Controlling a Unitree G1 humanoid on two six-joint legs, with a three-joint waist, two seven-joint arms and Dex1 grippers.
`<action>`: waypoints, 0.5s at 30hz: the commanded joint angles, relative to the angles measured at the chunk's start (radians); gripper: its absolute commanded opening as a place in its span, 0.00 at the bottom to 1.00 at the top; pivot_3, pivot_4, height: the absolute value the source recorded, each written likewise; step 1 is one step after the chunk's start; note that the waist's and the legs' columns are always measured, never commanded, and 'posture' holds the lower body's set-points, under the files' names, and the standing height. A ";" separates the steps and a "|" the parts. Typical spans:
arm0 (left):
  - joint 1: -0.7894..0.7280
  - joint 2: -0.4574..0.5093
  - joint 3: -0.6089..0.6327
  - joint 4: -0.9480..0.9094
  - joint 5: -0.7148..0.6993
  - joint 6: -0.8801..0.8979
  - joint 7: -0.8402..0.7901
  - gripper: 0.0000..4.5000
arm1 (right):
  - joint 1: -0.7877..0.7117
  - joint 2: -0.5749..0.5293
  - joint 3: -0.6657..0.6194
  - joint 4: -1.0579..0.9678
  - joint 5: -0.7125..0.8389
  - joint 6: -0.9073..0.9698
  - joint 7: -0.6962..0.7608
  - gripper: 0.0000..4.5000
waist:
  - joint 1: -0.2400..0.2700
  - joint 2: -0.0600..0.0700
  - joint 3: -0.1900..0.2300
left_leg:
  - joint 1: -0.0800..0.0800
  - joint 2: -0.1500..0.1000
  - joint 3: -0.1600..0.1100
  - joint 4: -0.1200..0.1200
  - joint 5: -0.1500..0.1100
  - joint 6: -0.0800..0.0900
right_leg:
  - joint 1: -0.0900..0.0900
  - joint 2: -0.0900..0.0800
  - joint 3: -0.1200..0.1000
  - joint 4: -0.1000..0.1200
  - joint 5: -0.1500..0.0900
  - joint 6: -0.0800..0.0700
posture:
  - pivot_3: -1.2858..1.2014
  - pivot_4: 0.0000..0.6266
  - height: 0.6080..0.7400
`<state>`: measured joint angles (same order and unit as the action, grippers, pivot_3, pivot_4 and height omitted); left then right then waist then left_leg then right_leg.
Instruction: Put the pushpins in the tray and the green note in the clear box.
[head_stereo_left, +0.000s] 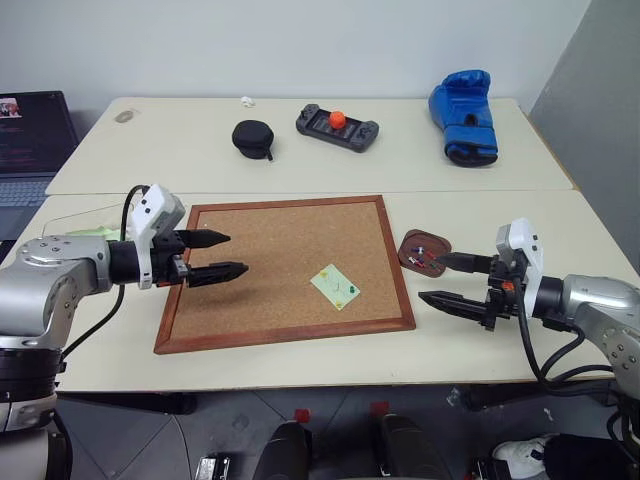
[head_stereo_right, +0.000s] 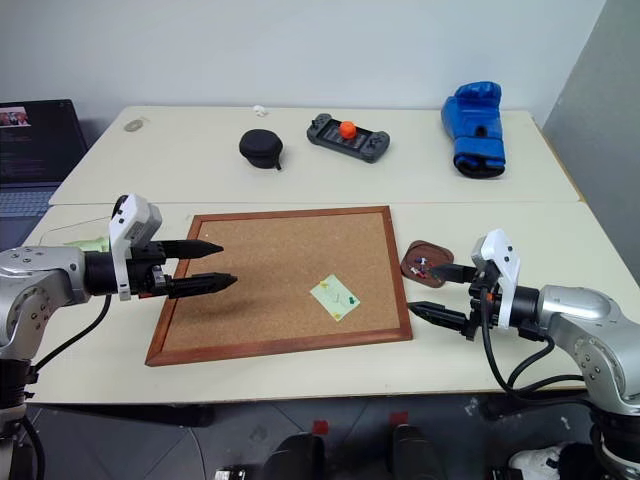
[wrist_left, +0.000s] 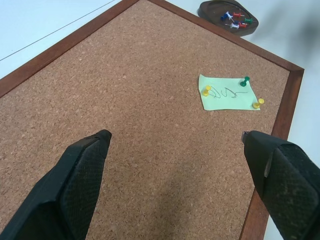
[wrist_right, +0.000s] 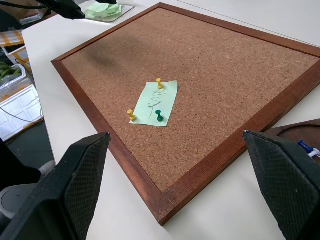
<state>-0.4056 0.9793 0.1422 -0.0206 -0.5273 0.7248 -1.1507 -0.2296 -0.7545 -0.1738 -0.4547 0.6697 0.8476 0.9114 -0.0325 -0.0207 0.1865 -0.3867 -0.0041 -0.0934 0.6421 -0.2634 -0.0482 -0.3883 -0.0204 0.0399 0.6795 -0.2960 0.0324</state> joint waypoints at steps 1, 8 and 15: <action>0.004 0.009 0.005 -0.020 0.003 -0.025 -0.012 0.99 | -0.004 -0.009 -0.015 -0.019 0.022 -0.009 -0.011 1.00 | 0.000 0.000 0.000 | 0.000 0.000 0.000 0.000 0.000 0.000 | 0.000 0.000 0.000 0.000 0.000 0.000 | 0.52 0.24 1.00; -0.016 0.012 0.002 -0.007 -0.007 -0.008 -0.019 0.99 | 0.008 -0.009 -0.012 -0.028 0.031 -0.010 -0.024 1.00 | 0.000 0.000 0.000 | 0.000 0.000 0.000 0.000 0.000 0.000 | 0.000 0.000 0.000 0.000 0.000 0.000 | 0.52 0.24 1.00; -0.016 -0.014 -0.003 -0.009 -0.001 -0.027 -0.018 0.99 | -0.004 -0.006 0.000 -0.020 0.031 -0.020 -0.031 1.00 | 0.000 0.000 0.000 | 0.000 0.000 0.000 0.001 0.000 0.000 | 0.000 0.000 0.000 0.001 0.000 0.000 | 0.52 0.24 1.00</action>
<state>-0.4054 0.9758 0.1408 -0.0209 -0.5262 0.7170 -1.1690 -0.2171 -0.7545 -0.1721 -0.4553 0.6879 0.8444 0.8845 -0.0326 -0.0207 0.1865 -0.3867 -0.0039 -0.0935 0.6428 -0.2633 -0.0482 -0.3883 -0.0200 0.0395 0.6801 -0.2960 0.0324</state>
